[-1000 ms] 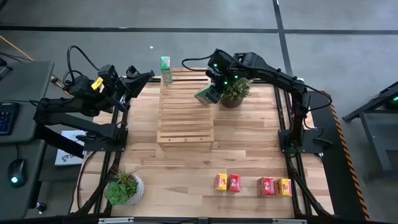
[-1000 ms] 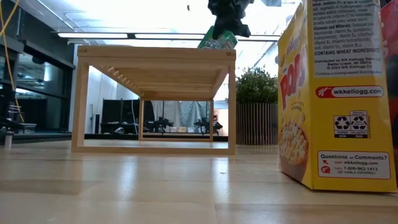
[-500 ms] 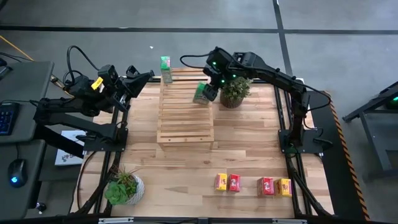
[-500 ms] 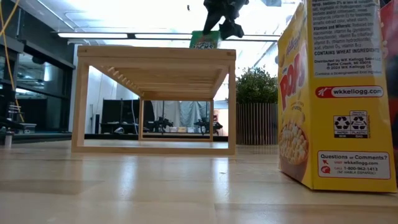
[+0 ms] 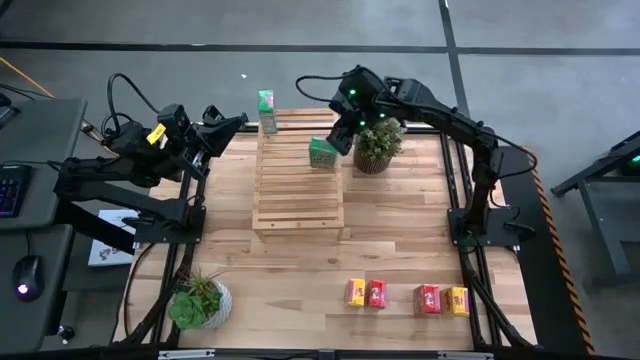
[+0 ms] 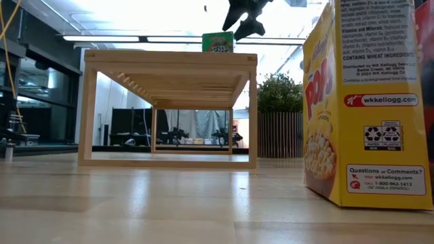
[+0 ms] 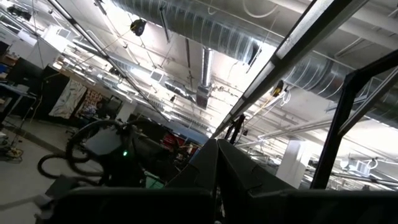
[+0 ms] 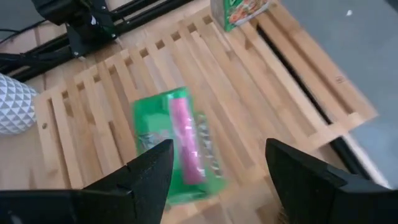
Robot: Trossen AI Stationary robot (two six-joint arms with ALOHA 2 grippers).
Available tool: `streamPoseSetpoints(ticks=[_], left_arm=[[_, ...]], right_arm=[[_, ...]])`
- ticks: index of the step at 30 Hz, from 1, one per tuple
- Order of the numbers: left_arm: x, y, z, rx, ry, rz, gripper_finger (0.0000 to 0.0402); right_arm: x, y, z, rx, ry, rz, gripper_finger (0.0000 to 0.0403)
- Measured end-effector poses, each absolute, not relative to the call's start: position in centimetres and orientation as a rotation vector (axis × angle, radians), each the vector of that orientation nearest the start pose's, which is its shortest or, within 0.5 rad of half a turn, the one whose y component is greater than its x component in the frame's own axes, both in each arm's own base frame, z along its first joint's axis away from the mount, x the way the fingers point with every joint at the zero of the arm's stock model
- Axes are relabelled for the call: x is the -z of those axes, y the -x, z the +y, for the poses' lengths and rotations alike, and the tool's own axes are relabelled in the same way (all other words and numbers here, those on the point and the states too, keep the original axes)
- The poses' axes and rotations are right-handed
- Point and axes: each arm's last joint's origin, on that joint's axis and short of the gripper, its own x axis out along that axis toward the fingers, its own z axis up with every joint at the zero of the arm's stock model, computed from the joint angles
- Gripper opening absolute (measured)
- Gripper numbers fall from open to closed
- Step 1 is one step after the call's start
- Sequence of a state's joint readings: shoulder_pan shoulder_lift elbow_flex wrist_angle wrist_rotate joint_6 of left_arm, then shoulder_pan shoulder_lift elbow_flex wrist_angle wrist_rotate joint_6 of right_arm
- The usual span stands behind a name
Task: Stack cereal on shelf
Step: Put the green cereal box aligned with the other green cereal box on the shelf
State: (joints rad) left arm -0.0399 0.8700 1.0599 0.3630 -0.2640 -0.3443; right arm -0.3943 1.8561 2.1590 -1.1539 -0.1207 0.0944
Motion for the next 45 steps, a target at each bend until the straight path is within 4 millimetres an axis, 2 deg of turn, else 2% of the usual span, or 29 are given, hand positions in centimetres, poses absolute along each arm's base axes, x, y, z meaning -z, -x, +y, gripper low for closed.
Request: streamPoseSetpoints(ticks=[8, 11, 14, 16, 19, 23, 27, 31, 35, 45], left_arm=[[-46.1, -16.1, 0.1, -0.123, 0.418, -0.58, 0.0], [-46.1, -16.1, 0.1, -0.123, 0.418, -0.579, 0.0], [-46.0, -16.1, 0.1, -0.123, 0.418, -0.577, 0.0], [-46.0, -16.1, 0.1, -0.124, 0.417, -0.574, 0.0], [-46.0, -16.1, 0.1, -0.124, 0.418, -0.574, 0.0], [-46.0, -16.1, 0.1, -0.132, 0.389, -0.572, 0.0], [-46.0, -16.1, 0.1, -0.133, 0.386, -0.571, 0.0], [-46.0, -16.1, 0.1, -0.133, 0.387, -0.572, 0.0], [-46.0, -16.1, 0.1, -0.133, 0.387, -0.572, 0.0], [-45.9, -16.2, 0.1, -0.136, 0.384, -0.553, 0.0]], right_arm=[[-43.8, -31.1, -13.2, 0.263, -0.23, 0.835, 0.0248], [-43.9, -29.9, -12.6, 0.244, -0.223, 0.834, 0.0248], [-42.4, -28.7, -11.7, 0.215, -0.237, 0.826, 0.0248], [-40.5, -28.0, -11.1, 0.189, -0.262, 0.8, 0.0248], [-37.8, -27.2, -10.1, 0.164, -0.31, 0.651, 0.0248], [-34.5, -27.5, -9.0, 0.136, -0.266, 0.389, 0.0248], [-32.0, -28.2, -8.4, 0.113, -0.159, 0.281, 0.0248], [-30.6, -28.4, -8.6, 0.193, -0.126, 0.329, 0.0248], [-30.6, -28.3, -8.9, 0.281, -0.078, 0.339, 0.0248], [-29.8, -29.1, -9.1, 0.281, -0.131, 0.347, 0.0256]])
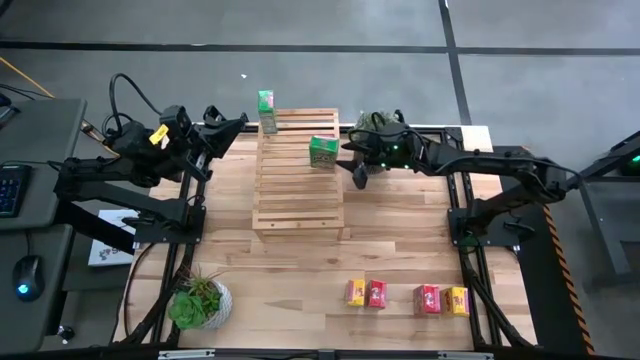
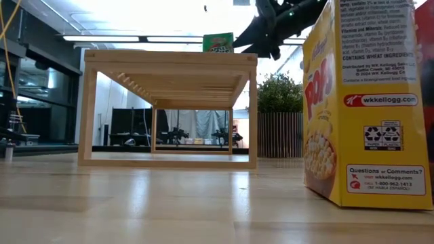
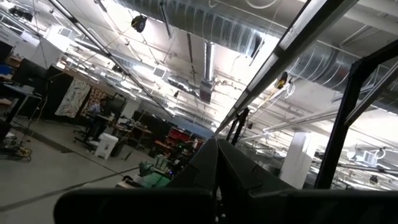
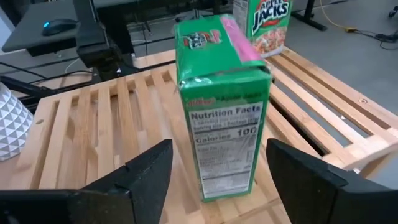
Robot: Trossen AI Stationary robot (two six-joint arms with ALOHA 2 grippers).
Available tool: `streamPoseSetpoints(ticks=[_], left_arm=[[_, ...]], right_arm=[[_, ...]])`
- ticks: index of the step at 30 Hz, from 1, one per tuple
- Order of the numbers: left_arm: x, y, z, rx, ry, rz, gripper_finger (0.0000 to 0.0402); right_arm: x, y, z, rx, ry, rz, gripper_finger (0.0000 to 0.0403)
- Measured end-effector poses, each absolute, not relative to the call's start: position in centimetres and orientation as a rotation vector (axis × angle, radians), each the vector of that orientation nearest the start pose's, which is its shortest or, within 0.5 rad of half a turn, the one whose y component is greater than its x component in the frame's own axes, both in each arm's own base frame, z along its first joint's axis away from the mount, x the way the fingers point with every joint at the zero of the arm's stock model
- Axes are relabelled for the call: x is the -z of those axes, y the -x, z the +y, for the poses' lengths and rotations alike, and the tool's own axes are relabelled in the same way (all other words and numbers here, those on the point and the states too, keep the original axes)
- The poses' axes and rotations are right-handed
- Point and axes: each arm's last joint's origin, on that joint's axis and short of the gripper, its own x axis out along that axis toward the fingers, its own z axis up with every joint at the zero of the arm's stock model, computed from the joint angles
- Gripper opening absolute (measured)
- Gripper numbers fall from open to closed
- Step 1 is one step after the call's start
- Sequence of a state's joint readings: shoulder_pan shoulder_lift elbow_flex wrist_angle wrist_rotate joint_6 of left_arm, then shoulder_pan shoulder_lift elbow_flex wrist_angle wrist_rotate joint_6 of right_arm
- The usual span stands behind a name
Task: Stack cereal on shelf
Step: Put the green cereal box aligned with the other green cereal box on the shelf
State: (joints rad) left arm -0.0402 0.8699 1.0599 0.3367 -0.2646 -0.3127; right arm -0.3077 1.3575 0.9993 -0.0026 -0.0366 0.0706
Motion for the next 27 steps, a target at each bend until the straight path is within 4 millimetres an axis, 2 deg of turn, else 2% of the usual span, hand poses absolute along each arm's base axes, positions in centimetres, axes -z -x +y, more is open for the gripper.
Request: streamPoseSetpoints(ticks=[13, 22, 27], left_arm=[[-45.8, -16.2, 0.1, -0.136, 0.385, -0.552, 0.0], [-45.8, -16.2, 0.1, -0.136, 0.385, -0.55, 0.0], [-45.8, -16.2, 0.1, -0.136, 0.384, -0.549, 0.0]], right_arm=[[-28.9, -30.4, -9.9, 0.284, -0.121, 0.314, 0.0327], [-26.9, -32.0, -10.4, 0.25, -0.142, 0.332, 0.033], [-27.1, -32.4, -10.5, 0.249, -0.128, 0.273, 0.033]])
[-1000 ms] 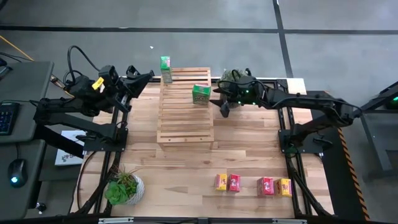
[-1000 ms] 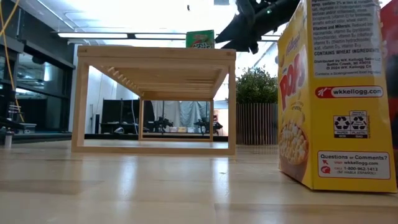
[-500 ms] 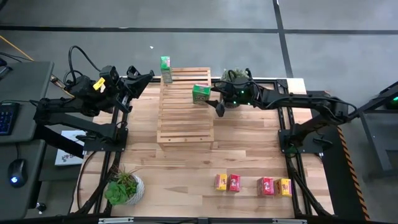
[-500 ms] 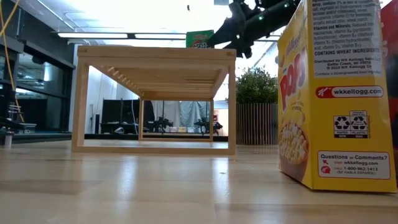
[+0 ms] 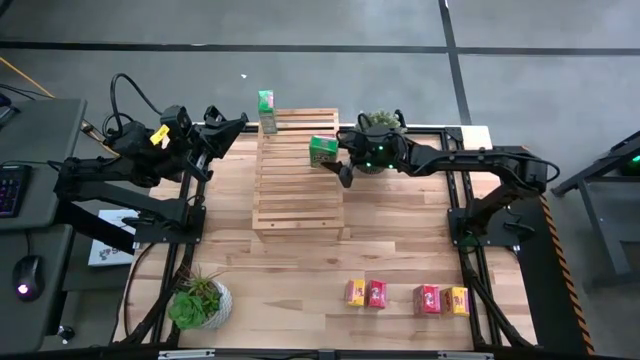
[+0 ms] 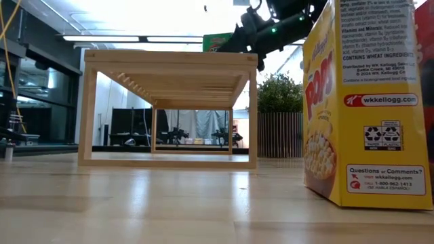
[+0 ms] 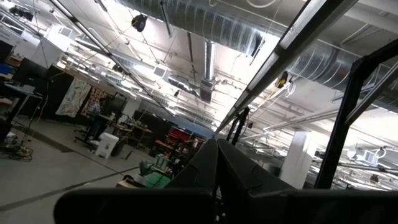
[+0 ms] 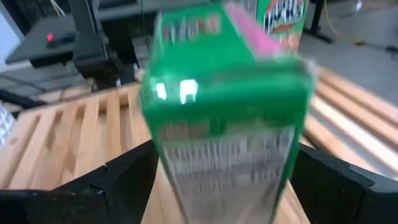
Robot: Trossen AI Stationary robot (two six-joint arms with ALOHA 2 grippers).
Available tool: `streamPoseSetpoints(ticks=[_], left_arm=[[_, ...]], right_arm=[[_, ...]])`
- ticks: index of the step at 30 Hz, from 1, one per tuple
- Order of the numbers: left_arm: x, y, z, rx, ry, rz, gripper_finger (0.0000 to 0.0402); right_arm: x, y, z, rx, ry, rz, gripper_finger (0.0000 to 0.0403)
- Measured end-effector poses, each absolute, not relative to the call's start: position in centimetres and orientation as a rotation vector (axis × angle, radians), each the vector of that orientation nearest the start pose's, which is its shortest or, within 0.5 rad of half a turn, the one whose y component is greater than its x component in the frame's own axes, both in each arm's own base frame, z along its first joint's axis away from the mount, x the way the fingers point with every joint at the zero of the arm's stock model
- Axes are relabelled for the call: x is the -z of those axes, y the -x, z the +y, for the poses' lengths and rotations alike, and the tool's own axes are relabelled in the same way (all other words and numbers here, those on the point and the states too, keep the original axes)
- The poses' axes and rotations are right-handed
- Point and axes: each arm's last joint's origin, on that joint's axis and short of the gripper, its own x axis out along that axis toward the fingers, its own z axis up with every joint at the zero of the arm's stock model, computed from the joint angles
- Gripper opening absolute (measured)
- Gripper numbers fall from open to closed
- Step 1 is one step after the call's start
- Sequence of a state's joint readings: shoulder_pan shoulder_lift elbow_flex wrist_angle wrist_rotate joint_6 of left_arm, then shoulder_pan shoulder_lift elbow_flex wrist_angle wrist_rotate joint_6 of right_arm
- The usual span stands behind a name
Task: Stack cereal on shelf
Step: Put the green cereal box aligned with the other green cereal box on the shelf
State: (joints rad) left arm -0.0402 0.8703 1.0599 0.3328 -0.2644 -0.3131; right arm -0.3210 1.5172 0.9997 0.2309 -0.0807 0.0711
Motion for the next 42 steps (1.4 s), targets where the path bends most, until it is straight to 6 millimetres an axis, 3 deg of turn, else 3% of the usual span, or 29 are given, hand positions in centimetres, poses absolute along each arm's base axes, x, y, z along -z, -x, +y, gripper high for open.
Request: streamPoseSetpoints(ticks=[7, 17, 23, 25, 28, 35, 42], left_arm=[[-45.8, -16.2, 0.1, -0.134, 0.396, -0.546, 0.0], [-45.8, -16.3, 0.1, -0.131, 0.409, -0.544, 0.0], [-45.8, -16.3, 0.1, -0.118, 0.406, -0.542, 0.0], [-45.8, -16.3, 0.0, -0.093, 0.4, -0.538, 0.0], [-45.8, -16.3, 0.0, -0.082, 0.398, -0.537, 0.0], [-45.8, -16.3, 0.0, -0.083, 0.397, -0.538, 0.0], [-45.9, -16.2, 0.0, -0.081, 0.398, -0.547, 0.0]], right_arm=[[-27.3, -32.6, -10.6, 0.247, -0.121, 0.239, 0.0313], [-27.3, -32.6, -10.6, 0.248, -0.128, 0.238, 0.0201], [-27.5, -32.6, -10.6, 0.25, -0.148, 0.221, 0.0163], [-28.2, -32.8, -10.6, 0.251, -0.169, 0.187, 0.0161], [-30.8, -33.5, -10.2, 0.296, -0.135, 0.113, 0.0161], [-37.0, -37.6, -9.9, 0.592, -0.032, 0.075, 0.0162], [-38.0, -43.5, -13.2, 0.804, -0.092, 0.209, 0.0163]])
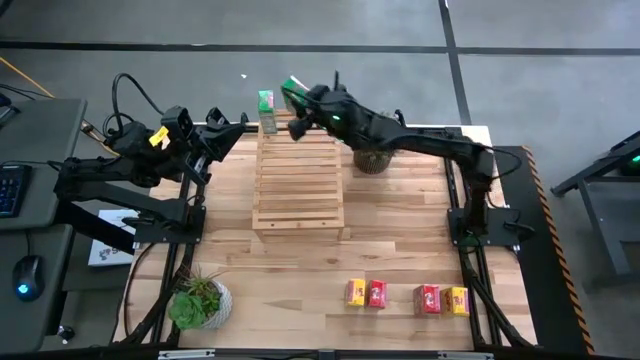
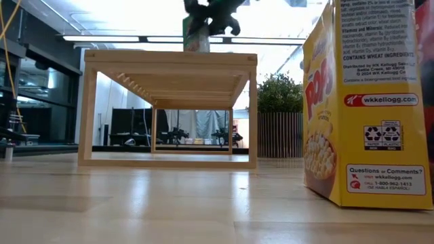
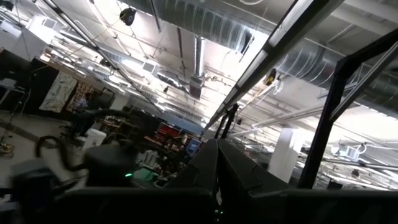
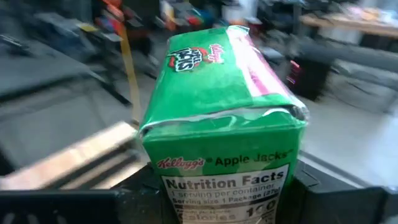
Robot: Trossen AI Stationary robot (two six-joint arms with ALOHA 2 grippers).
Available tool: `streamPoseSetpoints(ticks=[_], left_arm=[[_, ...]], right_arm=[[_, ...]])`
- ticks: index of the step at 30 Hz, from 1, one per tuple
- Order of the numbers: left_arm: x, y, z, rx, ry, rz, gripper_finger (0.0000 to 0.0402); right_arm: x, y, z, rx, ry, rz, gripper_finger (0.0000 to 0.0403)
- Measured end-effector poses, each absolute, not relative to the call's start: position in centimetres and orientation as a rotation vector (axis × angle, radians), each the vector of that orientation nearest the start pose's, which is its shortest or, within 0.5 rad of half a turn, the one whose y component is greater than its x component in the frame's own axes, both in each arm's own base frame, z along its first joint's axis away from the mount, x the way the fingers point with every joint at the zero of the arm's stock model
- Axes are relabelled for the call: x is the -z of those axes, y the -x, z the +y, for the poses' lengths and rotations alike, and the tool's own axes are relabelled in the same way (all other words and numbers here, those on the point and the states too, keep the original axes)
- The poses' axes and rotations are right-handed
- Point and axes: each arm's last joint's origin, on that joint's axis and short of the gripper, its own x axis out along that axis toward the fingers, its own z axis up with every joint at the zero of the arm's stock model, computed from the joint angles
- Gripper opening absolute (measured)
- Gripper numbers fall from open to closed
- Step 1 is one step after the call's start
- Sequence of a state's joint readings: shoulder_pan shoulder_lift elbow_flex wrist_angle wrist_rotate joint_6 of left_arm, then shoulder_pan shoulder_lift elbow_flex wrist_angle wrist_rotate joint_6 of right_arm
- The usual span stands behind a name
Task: Stack cereal on shelf
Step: Put the green cereal box aligned with the other green cereal box on the shelf
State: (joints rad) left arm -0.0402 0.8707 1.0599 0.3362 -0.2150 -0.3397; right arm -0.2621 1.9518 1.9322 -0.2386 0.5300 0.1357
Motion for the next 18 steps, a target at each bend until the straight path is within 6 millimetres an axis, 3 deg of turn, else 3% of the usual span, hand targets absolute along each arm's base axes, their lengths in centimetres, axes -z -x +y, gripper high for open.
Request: streamPoseSetpoints(ticks=[10, 18], left_arm=[[-46.0, -16.2, -0.2, -0.031, 0.387, -0.548, 0.0], [-46.0, -16.2, -0.2, -0.012, 0.381, -0.544, 0.0]], right_arm=[[-34.9, -48.3, -16.2, 1.007, -0.251, 0.28, 0.0163], [-31.1, -48.9, -16.5, 1.082, -0.422, 0.251, 0.0163]])
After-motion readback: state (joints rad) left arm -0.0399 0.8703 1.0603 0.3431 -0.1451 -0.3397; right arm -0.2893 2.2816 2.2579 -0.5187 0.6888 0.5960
